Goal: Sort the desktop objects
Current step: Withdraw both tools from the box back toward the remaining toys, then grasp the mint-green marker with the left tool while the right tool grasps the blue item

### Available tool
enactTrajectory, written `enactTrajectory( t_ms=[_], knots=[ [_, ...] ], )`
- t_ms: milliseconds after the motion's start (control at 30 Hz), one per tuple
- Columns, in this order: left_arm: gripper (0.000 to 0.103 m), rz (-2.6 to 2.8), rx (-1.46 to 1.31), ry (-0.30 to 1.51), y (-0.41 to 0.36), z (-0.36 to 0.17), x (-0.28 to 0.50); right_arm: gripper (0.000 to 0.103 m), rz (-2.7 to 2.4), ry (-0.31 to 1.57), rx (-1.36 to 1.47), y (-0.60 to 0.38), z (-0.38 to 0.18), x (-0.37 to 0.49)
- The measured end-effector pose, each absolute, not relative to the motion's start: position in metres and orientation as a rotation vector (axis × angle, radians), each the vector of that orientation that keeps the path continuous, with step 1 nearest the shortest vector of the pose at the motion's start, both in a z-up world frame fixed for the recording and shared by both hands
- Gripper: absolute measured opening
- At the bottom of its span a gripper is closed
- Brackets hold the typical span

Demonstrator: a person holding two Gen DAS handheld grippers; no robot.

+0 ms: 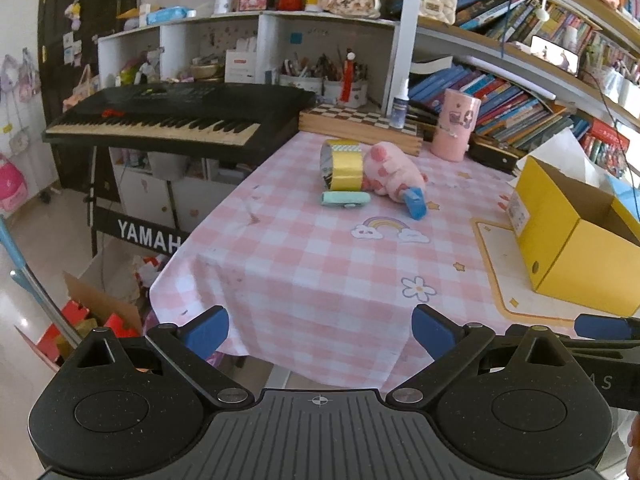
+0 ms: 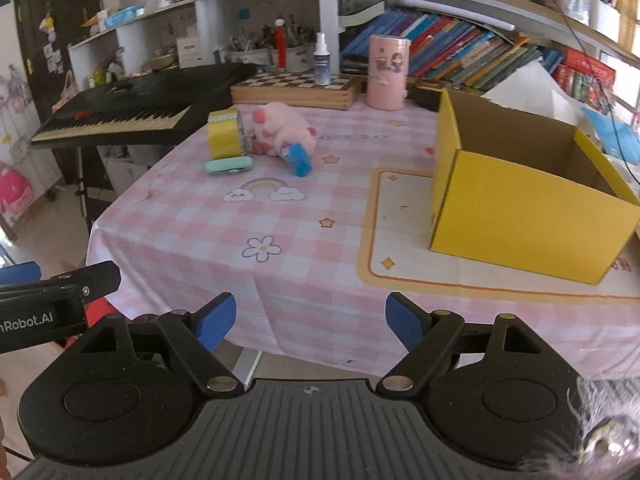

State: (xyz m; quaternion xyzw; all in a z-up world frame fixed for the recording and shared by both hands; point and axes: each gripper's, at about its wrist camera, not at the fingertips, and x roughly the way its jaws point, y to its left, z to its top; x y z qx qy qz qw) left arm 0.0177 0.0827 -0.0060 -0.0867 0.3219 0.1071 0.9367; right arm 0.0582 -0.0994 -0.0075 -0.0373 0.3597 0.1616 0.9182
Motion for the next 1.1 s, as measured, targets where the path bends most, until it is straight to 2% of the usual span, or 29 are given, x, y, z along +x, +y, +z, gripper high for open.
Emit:
enactTrajectory(
  t_ms=[433, 600, 767, 1100],
  knots=[
    [0.100, 0.262, -0.226, 0.699, 0.093, -0.021, 0.082, 0.078, 0.393, 0.762, -0.126, -0.080, -0.015, 0.131],
    [0.099, 0.284, -0.225, 0.697, 0.100, -0.022, 0.111, 0.071, 0.403, 0.764, -0.127, -0.073, -0.016, 0.170],
    [0.099, 0.309, -0.200, 0.694, 0.106, -0.023, 0.145, 0.056, 0.425, 0.773, -0.101, -0.068, -0.018, 0.207],
    [0.098, 0.250, -0.139, 0.717, 0.098, -0.043, 0.215, 0.056, 0.443, 0.769, -0.065, -0.062, -0.014, 0.262]
  ],
)
